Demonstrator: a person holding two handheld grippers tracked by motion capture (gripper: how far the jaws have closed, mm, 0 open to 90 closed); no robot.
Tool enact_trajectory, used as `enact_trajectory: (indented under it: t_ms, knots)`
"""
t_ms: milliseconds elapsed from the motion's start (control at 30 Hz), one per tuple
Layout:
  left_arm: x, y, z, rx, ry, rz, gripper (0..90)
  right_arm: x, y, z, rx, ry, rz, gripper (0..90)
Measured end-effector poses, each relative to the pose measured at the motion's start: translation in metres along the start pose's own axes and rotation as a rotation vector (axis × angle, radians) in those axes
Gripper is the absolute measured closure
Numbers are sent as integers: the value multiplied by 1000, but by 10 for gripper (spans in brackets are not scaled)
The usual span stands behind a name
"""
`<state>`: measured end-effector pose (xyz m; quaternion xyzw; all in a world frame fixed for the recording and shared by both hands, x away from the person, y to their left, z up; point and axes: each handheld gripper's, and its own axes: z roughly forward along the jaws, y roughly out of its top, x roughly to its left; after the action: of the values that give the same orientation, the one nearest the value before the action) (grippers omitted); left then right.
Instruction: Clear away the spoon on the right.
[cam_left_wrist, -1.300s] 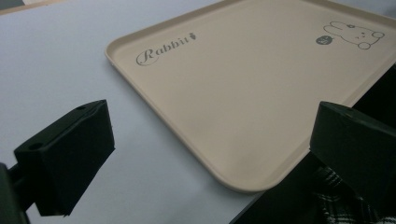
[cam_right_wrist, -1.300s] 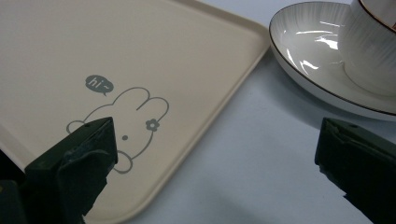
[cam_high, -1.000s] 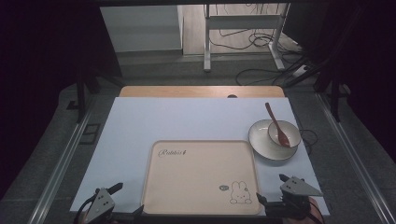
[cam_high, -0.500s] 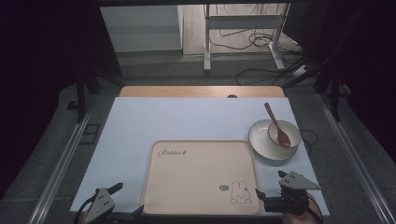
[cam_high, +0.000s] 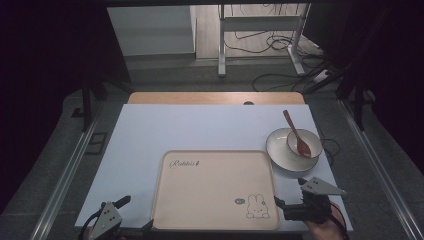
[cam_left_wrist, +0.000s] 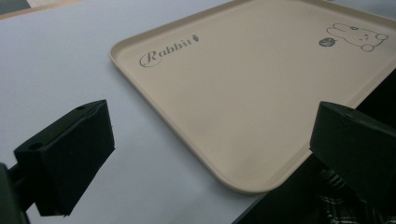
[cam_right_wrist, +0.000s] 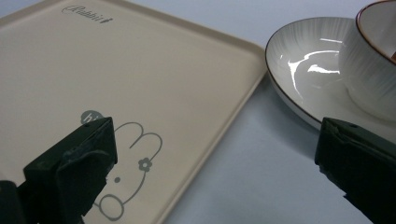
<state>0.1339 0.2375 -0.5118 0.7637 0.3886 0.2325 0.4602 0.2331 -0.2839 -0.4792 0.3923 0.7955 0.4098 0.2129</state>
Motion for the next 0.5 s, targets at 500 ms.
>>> enact_trajectory:
  t_ms: [500]
  knots:
    - [1, 0, 0, 3, -3, -5, 0, -13, 16, 10, 2, -9, -7, 0]
